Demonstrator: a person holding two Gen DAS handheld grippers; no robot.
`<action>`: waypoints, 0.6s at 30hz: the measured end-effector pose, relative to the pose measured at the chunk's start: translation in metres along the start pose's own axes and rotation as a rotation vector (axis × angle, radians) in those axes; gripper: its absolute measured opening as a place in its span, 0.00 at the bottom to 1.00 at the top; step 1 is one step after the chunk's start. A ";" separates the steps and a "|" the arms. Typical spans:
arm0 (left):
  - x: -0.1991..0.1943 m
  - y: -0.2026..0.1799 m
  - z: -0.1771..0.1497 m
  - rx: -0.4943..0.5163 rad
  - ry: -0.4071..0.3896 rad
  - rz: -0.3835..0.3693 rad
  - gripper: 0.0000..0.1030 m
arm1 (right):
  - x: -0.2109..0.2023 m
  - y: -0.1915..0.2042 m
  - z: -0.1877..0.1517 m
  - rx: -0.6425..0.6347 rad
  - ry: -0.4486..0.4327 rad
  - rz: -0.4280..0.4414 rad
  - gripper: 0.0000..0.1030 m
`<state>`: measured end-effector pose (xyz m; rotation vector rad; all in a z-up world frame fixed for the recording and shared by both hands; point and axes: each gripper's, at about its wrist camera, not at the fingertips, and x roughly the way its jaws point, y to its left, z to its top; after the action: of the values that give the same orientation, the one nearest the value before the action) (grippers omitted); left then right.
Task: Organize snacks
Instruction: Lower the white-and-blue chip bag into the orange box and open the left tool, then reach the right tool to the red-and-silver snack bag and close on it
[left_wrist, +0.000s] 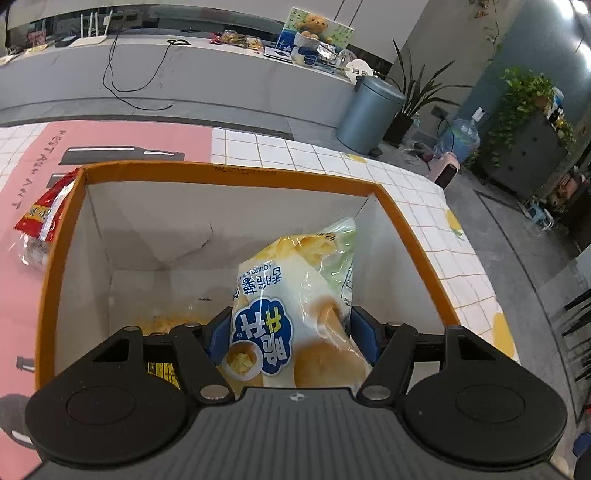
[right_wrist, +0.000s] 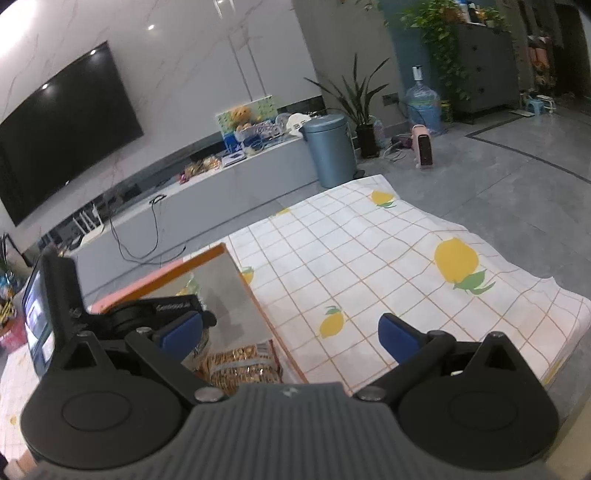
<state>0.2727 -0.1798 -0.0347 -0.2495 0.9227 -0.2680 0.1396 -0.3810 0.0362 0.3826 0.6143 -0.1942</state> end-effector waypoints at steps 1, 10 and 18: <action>0.000 -0.001 0.000 0.002 -0.004 -0.009 0.74 | 0.000 0.001 0.000 -0.004 0.002 -0.006 0.96; -0.039 -0.007 -0.004 0.036 -0.187 -0.024 0.95 | 0.000 0.001 0.002 0.001 -0.011 -0.025 0.96; -0.103 0.017 -0.008 0.021 -0.165 -0.073 0.95 | 0.000 0.014 -0.001 -0.035 -0.012 -0.015 0.96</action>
<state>0.2091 -0.1303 0.0324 -0.2819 0.7484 -0.3201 0.1433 -0.3676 0.0395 0.3430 0.6083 -0.2002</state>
